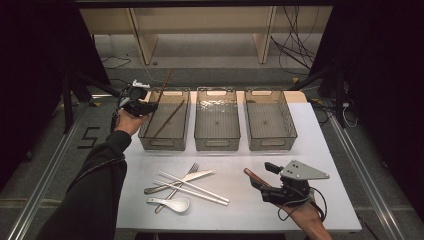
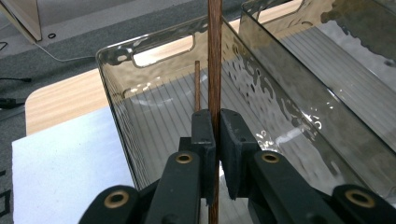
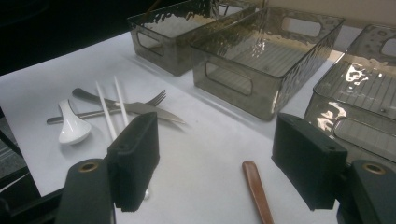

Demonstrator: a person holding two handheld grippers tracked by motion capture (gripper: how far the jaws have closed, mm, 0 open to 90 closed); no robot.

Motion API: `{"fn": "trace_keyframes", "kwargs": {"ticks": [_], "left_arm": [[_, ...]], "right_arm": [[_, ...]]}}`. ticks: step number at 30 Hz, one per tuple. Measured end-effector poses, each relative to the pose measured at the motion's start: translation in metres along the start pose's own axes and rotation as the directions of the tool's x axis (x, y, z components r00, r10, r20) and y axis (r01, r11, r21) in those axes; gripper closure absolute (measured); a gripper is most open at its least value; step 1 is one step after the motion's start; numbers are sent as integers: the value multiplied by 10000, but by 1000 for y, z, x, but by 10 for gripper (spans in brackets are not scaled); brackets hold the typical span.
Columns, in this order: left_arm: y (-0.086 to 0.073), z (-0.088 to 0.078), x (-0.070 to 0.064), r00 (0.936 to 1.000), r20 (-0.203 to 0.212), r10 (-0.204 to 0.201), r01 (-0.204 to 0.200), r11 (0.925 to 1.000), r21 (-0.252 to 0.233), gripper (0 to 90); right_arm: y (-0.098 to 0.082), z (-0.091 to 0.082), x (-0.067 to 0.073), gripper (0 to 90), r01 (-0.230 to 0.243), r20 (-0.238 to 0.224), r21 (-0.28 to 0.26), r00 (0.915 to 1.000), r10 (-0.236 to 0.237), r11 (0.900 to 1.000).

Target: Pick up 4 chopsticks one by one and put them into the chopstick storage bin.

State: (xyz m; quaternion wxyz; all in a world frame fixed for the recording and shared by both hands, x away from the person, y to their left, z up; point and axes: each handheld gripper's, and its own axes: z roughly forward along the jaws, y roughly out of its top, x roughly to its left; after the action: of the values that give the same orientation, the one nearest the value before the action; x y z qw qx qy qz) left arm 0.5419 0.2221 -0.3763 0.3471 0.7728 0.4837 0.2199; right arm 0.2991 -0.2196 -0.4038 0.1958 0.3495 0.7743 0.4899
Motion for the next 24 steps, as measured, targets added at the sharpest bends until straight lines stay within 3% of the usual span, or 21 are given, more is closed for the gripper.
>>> {"fn": "trace_keyframes", "kwargs": {"ticks": [8, 14, 19, 24], "left_arm": [[-5, 4, 0, 10000, 68, -47, 45, 9997, 235, 821], [-5, -6, -3, 9991, 369, -217, 212, 9997, 151, 612], [-4, -28, -11, 9951, 796, -593, 599, 9982, -56, 471], [-10, -50, -20, 9927, 1106, -480, 494, 9987, -99, 387]], "right_arm": [[0, 0, 0, 325, 1, 7, -13, 10000, -1, 10000], [0, 0, 0, 326, -1, 17, -6, 10000, 1, 10000], [0, 0, 1, 326, -7, 19, 2, 10000, 7, 10000], [0, 0, 1, 326, 7, -24, 34, 10000, -6, 10000]]}}
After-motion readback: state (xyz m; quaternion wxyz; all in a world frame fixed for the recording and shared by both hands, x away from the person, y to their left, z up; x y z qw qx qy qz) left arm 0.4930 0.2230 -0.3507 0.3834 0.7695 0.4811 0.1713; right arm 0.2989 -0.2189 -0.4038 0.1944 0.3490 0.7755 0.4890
